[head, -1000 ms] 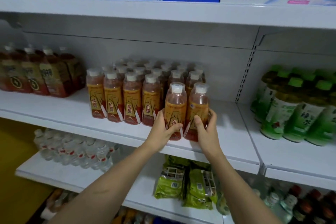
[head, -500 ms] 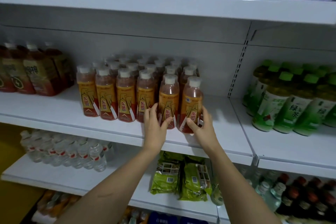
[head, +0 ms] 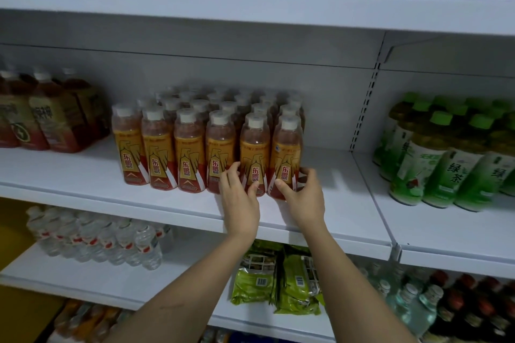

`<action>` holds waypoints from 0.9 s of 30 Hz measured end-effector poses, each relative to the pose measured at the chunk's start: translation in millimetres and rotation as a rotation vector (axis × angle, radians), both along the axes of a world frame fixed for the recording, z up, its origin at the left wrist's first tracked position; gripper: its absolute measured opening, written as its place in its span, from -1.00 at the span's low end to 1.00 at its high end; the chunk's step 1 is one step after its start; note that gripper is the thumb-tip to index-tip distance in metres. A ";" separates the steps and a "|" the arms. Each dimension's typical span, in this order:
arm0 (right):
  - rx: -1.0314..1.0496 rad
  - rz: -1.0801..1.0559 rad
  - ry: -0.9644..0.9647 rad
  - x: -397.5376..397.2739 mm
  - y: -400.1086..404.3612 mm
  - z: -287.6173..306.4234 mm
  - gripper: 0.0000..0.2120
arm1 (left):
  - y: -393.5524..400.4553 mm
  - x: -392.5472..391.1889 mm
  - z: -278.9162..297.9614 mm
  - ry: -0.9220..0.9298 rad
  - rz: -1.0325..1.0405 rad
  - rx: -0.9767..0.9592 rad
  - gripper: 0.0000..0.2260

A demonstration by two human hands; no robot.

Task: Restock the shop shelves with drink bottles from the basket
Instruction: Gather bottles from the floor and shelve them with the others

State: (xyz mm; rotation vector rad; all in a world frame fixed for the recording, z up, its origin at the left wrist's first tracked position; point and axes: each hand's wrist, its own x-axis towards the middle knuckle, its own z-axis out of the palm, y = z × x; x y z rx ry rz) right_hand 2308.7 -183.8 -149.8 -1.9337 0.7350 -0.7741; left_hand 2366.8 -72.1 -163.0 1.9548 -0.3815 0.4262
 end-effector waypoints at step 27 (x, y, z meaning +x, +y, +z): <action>-0.060 0.071 0.043 -7.4 -6.9 -7.3 -0.45 | 12.3 6.3 -21.9 -0.136 -0.064 0.158 -0.45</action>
